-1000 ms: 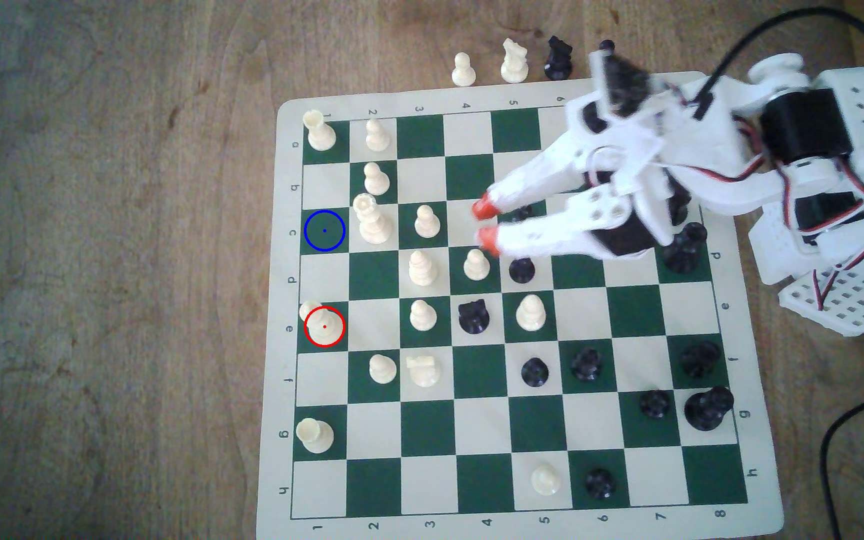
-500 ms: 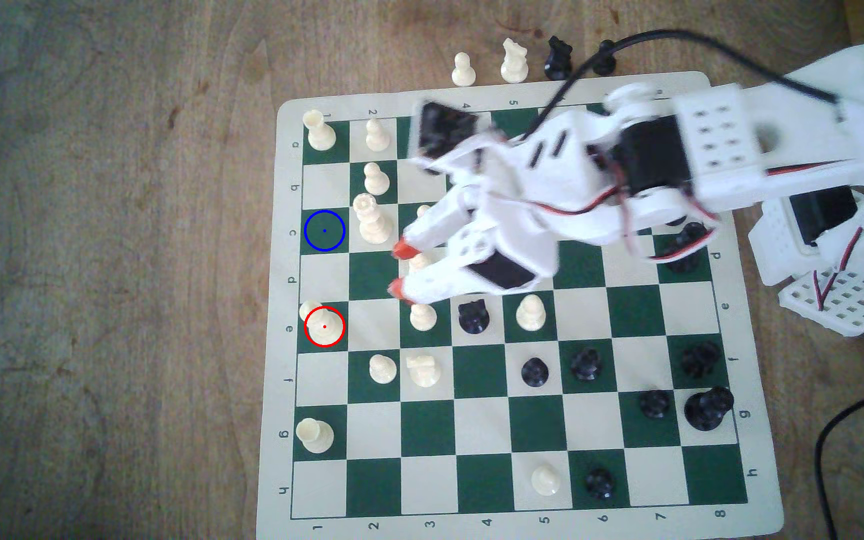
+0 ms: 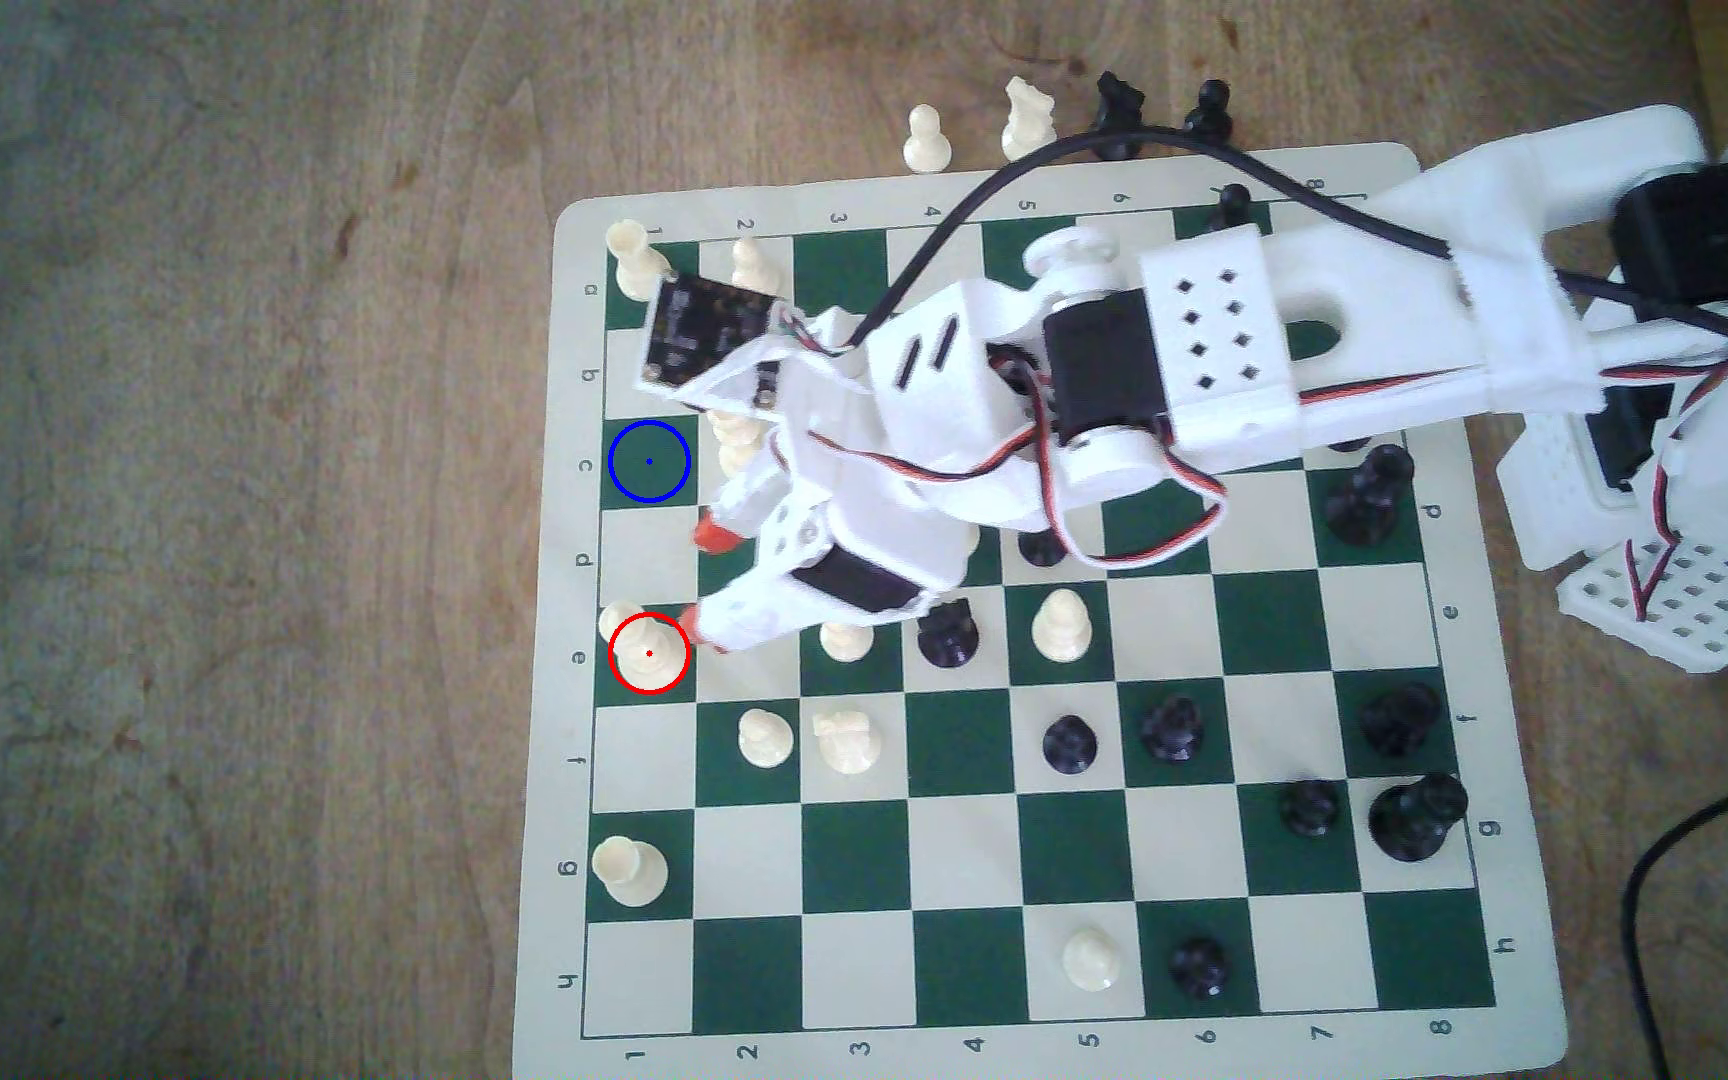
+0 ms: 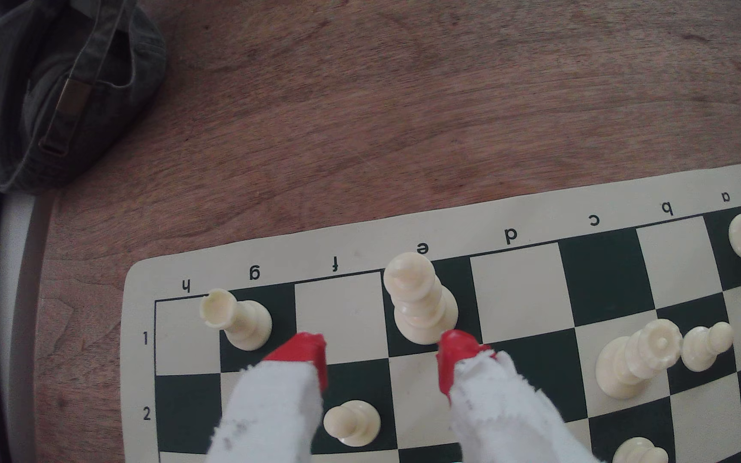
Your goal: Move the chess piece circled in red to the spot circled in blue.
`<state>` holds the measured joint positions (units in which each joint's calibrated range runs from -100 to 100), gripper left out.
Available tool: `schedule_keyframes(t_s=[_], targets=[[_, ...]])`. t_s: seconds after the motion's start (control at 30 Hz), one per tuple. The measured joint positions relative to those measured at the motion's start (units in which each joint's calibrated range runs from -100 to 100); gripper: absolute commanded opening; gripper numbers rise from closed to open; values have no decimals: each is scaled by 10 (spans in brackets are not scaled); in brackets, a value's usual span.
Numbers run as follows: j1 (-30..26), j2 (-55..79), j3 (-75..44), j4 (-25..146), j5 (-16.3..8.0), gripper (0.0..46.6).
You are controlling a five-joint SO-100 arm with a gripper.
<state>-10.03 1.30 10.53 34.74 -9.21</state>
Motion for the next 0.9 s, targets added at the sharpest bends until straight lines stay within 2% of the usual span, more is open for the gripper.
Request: schedule_keyframes(t_s=[0.33,0.9], targets=[[0,80,-30,-10,20,152],[0,192,-136,-18,23,153]])
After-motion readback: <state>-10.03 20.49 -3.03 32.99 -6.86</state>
